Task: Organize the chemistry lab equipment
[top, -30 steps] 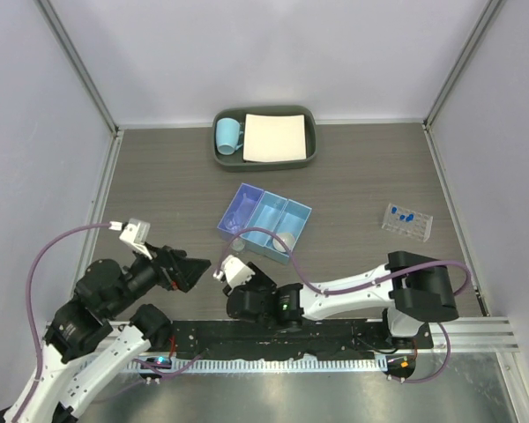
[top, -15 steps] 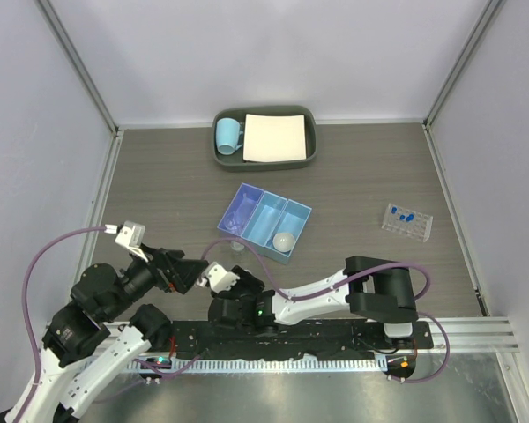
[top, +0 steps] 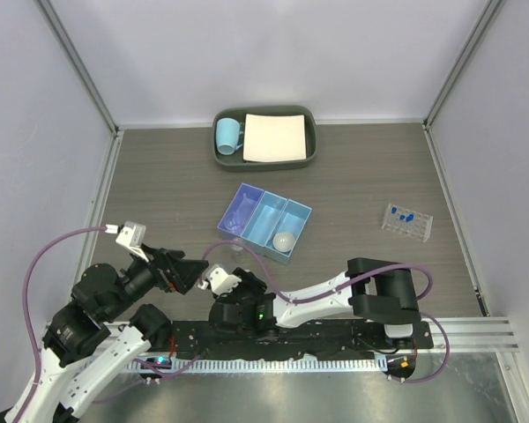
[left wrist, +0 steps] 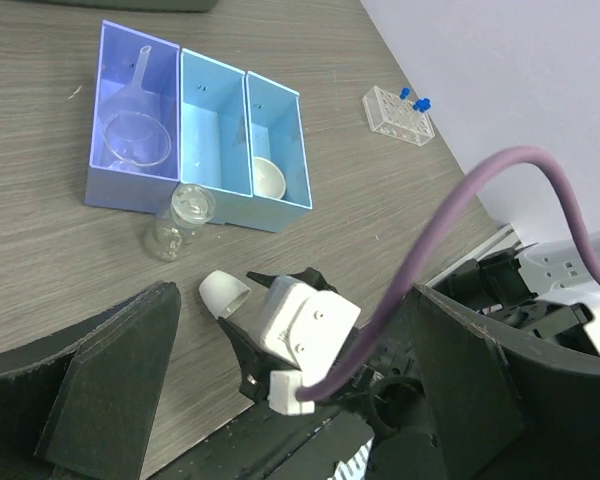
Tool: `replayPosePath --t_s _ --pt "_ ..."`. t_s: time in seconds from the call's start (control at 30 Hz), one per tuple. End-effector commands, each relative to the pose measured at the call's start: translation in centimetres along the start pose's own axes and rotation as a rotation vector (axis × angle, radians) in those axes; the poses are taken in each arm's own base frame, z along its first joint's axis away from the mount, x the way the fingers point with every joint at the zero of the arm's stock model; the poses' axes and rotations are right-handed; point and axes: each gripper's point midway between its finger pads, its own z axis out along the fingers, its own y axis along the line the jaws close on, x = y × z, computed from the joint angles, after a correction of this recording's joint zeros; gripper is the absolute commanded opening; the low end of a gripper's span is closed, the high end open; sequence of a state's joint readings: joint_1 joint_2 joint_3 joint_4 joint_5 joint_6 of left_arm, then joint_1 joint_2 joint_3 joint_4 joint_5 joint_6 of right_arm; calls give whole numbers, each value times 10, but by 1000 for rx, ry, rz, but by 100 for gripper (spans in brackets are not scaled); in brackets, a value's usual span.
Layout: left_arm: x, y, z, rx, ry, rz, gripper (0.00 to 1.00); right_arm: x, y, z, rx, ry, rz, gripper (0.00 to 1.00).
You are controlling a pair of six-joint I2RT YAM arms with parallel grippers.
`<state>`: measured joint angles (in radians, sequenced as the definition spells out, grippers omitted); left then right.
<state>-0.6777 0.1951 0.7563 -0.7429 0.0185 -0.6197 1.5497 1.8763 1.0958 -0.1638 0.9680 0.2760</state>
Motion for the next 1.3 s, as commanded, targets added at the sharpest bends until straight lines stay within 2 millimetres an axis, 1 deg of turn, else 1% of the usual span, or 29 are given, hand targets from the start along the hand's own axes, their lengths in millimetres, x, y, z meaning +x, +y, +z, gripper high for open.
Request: replayPosePath --t_s 0.0,0.03,0.13,0.2,0.27,0.47,0.67,0.93,1.07,1.13,1.17,1.27 --pt "-9 -5 3 15 -35 3 100 -30 -11 -28 18 -79 85 55" --pt "-10 -5 3 15 -37 3 100 -33 -8 -36 5 -91 85 55" --pt "-9 -5 3 15 -34 3 100 -36 -5 -48 -4 -105 81 55" --pt "-9 -5 3 15 -33 3 100 -36 -8 -53 2 -105 79 55" --pt "-9 -4 3 13 -34 3 100 -34 -8 -54 4 -102 79 55" --pt "-9 -5 3 16 -33 3 100 -21 -13 -51 33 -94 67 55" --pt "-9 -4 4 13 -31 3 100 -14 -14 -41 43 -92 50 55" --pt "-8 -4 5 10 -26 3 100 -8 -14 -21 25 -72 62 55" --pt "-8 -4 5 10 -24 3 100 -7 -5 -10 3 -68 58 55" --pt "-8 -4 5 10 -26 2 100 -6 -3 -5 -5 -65 54 55" --pt "-8 -4 5 10 -26 3 100 -5 -3 1 -1 -58 60 55" --pt "-8 -4 5 10 -24 3 100 0 -1 9 -10 -42 54 55"
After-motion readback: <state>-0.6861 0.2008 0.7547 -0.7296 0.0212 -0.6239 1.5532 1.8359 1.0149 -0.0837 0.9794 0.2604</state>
